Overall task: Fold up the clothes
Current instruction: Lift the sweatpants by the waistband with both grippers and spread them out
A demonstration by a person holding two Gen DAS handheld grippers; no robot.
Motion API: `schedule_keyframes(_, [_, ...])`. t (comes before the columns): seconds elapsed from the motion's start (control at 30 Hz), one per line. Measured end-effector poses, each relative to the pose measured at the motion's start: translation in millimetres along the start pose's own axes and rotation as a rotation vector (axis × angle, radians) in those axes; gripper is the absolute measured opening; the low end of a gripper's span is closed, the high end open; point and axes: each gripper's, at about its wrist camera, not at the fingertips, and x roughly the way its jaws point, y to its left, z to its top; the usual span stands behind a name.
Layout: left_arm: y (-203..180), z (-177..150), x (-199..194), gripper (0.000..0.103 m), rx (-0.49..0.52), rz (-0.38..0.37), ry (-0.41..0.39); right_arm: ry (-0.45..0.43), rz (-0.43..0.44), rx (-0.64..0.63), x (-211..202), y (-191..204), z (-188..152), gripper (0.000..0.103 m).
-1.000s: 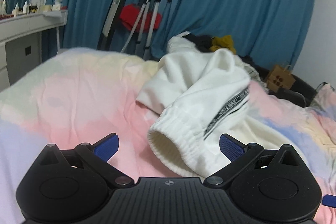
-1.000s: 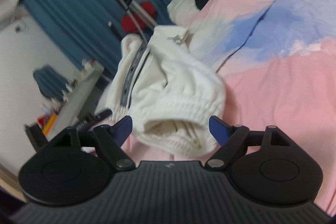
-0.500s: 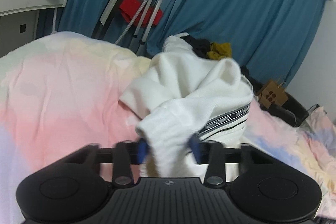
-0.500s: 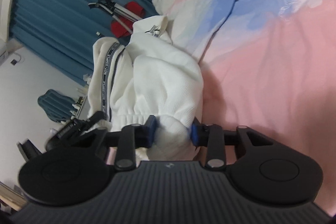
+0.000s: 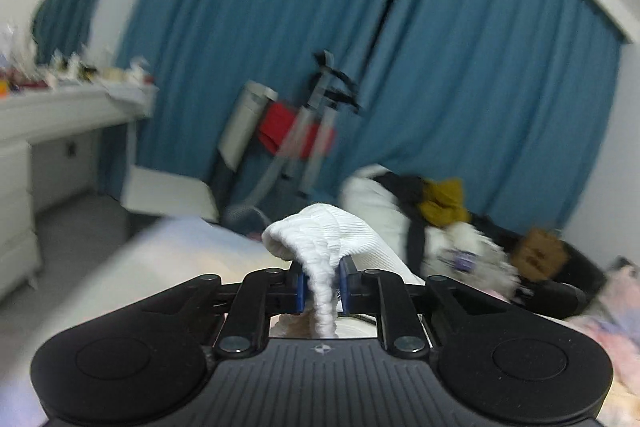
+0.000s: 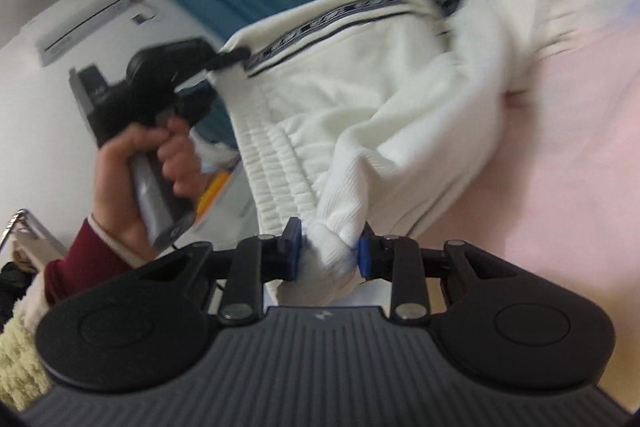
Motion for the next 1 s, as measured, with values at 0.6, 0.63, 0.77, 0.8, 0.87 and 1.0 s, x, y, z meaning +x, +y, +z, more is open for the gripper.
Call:
schedule_keyframes(0.6, [253, -18, 180, 0.026, -0.24, 0.364, 0.309, 0.344, -0.033, -0.224, 195, 32, -42, 0.033])
schedule_keyframes(0.63, [253, -19, 176, 0.032, -0.229, 0.358, 0.306, 0.343, -0.039, -0.237, 193, 35, -39, 0.034])
schedule_keyframes(0.77, [235, -20, 142, 0.061, -0.121, 0.383, 0.284, 0.332, -0.079, -0.284, 178, 38, -33, 0.038])
schedule_keyframes(0.8, [229, -19, 129, 0.07, -0.1, 0.382, 0.266, 0.326, -0.092, -0.294, 173, 38, -32, 0.05])
schedule_keyframes(0.87, [214, -18, 101, 0.082, -0.065, 0.378, 0.229, 0.296, -0.114, -0.307, 153, 33, -35, 0.071])
schedule_keyframes(1.0, [159, -25, 37, 0.083, 0.076, 0.352, 0.186, 0.23, -0.136, -0.329, 107, 33, -40, 0.077])
